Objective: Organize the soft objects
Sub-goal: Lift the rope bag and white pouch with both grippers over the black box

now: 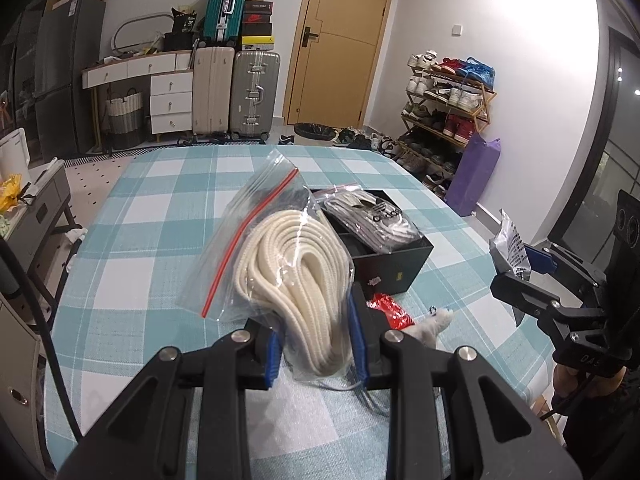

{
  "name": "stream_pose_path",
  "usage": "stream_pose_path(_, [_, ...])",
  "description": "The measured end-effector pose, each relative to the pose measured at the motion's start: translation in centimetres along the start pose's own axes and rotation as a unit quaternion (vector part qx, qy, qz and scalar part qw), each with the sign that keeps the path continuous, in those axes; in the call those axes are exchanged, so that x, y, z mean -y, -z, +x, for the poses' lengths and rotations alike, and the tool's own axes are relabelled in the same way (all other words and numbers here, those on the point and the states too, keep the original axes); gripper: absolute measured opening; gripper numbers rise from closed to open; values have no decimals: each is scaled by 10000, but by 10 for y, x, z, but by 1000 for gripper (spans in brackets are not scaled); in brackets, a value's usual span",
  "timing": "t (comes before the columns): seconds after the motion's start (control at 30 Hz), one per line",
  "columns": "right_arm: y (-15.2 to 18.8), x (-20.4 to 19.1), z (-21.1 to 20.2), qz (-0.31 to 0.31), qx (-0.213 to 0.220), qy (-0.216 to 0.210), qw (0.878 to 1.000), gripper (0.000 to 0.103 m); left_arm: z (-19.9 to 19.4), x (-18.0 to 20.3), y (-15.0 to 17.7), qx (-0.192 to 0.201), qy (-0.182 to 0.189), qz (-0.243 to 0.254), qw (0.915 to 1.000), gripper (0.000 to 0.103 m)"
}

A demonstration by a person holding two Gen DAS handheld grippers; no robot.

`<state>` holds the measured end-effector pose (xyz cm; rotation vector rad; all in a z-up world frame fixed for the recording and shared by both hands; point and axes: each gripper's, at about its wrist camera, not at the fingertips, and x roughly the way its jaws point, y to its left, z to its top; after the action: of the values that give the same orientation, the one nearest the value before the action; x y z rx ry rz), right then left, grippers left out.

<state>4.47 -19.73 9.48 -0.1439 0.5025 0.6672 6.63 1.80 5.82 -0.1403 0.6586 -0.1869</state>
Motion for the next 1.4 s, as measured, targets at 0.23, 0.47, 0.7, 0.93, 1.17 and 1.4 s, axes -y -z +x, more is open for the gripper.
stream_pose_path(0.23, [-15,3,3,-50,32,-52,10000,57,1,4,-12,116,-52,72,9999,26])
stream_pose_path(0.47, [-29,4,9,-115,38,-83,9999,57,-1,3,-24,227,-91,81,9997,26])
stream_pose_path(0.7, [-35,6,13,-102,84,-67,9999,57,1,3,-30,231,-104,172,9995,26])
stream_pose_path(0.93, [-35,7,14,-95,77,-66,9999,57,4,4,-33,225,-76,181,9996,26])
stream_pose_path(1.17, [-34,7,16,-101,85,-64,9999,57,7,5,-35,209,-65,188,9996,26])
stream_pose_path(1.4, [-37,7,23,-95,85,2,9999,57,16,5,-39,190,49,205,9996,26])
